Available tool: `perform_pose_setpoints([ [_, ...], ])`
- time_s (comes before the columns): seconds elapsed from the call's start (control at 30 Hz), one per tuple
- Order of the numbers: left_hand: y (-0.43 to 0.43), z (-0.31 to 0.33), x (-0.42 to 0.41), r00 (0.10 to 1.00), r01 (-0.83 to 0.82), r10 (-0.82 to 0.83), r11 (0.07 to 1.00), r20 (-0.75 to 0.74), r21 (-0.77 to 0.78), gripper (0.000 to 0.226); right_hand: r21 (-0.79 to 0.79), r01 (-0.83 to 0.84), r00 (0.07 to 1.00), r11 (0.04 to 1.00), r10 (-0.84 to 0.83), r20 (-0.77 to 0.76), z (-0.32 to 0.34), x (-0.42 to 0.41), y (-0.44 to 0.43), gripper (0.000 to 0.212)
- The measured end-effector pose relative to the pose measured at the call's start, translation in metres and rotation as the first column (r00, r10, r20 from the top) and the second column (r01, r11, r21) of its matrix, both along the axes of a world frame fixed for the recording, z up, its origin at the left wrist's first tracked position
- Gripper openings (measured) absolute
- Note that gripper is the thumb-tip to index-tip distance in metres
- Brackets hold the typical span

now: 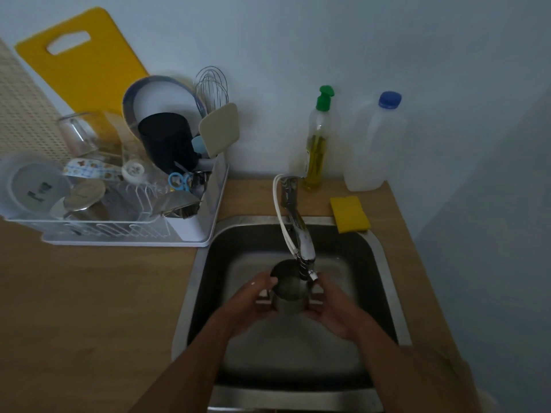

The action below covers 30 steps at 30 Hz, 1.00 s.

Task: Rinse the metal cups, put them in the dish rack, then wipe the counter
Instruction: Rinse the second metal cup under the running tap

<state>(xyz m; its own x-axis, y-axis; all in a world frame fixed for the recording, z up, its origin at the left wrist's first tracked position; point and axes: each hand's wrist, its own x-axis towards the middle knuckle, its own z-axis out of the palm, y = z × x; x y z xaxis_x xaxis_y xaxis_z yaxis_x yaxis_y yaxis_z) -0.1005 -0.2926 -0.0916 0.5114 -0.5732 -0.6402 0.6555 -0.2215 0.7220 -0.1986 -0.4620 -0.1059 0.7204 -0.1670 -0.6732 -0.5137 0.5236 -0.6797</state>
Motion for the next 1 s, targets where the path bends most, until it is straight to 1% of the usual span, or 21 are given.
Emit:
perform_pose_setpoints([
  [0.1, 0.011, -0.004, -0.003, 0.995, 0.069, -0.069, 0.998, -0.076, -0.009, 0.036, 0.043, -0.086, 0.996, 0.995, 0.087, -0.013, -0.005, -0.015, 0.0, 0.041],
  [0.17, 0.005, -0.006, -0.015, 0.988, 0.139, -0.139, 0.99, -0.073, -0.004, 0.037, 0.061, -0.1, 0.994, 0.993, 0.103, -0.046, -0.005, -0.028, -0.014, 0.046],
  [0.23, -0.008, -0.007, -0.026, 0.983, 0.178, -0.178, 0.984, -0.043, -0.01, 0.034, 0.063, -0.061, 0.992, 0.996, 0.067, -0.103, -0.003, -0.034, -0.027, 0.055],
  [0.3, -0.019, -0.006, -0.028, 0.989, 0.145, -0.145, 0.989, -0.01, -0.026, 0.039, 0.046, 0.013, 0.994, 0.999, -0.008, -0.112, -0.002, -0.029, -0.031, 0.057],
  [0.33, -0.02, -0.005, -0.025, 0.993, 0.116, -0.115, 0.993, 0.009, -0.032, 0.038, 0.029, 0.05, 0.995, 0.998, -0.047, -0.091, 0.0, -0.021, -0.028, 0.054],
  [0.4, -0.016, -0.002, -0.014, 0.997, 0.059, -0.059, 0.998, 0.041, -0.014, 0.028, 0.003, 0.09, 0.995, 0.996, -0.09, -0.05, 0.005, -0.006, -0.014, 0.039],
  [0.43, -0.01, -0.002, -0.007, 0.999, 0.034, -0.034, 0.999, 0.036, 0.005, 0.026, -0.001, 0.085, 0.996, 0.996, -0.085, -0.042, 0.007, -0.001, -0.005, 0.031],
  [0.47, -0.003, -0.002, -0.001, 1.0, 0.022, -0.022, 1.0, 0.016, 0.02, 0.024, 0.013, 0.081, 0.996, 0.997, -0.08, -0.041, 0.006, 0.001, 0.003, 0.028],
  [0.53, 0.009, -0.004, 0.004, 0.998, 0.056, -0.054, 0.997, -0.029, 0.044, 0.024, 0.054, 0.037, 0.998, 0.998, -0.035, -0.049, 0.003, -0.007, 0.011, 0.026],
  [0.57, 0.012, -0.006, 0.003, 0.994, 0.098, -0.096, 0.994, -0.049, 0.053, 0.029, 0.071, -0.008, 0.999, 0.997, 0.012, -0.047, 0.001, -0.016, 0.009, 0.029],
  [0.63, 0.008, -0.01, -0.01, 0.98, 0.183, -0.178, 0.981, -0.085, 0.059, 0.037, 0.076, -0.076, 0.994, 0.994, 0.082, -0.079, -0.003, -0.033, -0.005, 0.048],
  [0.7, -0.003, -0.012, -0.026, 0.975, 0.212, -0.209, 0.977, -0.074, 0.034, 0.035, 0.056, -0.062, 0.988, 0.997, 0.069, -0.139, -0.004, -0.041, -0.02, 0.056],
  [0.77, -0.015, -0.013, -0.035, 0.983, 0.177, -0.176, 0.984, -0.042, 0.013, 0.034, 0.029, -0.003, 0.989, 1.0, 0.007, -0.148, -0.006, -0.04, -0.029, 0.058],
  [0.87, -0.018, -0.008, -0.028, 0.996, 0.086, -0.086, 0.996, -0.009, 0.017, 0.035, -0.004, 0.067, 0.994, 0.998, -0.067, -0.091, -0.005, -0.02, -0.021, 0.047],
  [0.93, -0.005, -0.006, -0.016, 0.999, 0.013, -0.012, 0.999, -0.032, 0.038, 0.026, 0.0, 0.08, 0.994, 0.997, -0.08, -0.08, -0.005, -0.008, -0.001, 0.039],
  [1.0, 0.009, -0.008, -0.008, 0.997, -0.02, 0.025, 0.998, -0.078, 0.063, 0.022, 0.029, 0.055, 0.996, 0.998, -0.053, -0.065, -0.008, -0.008, 0.015, 0.036],
])
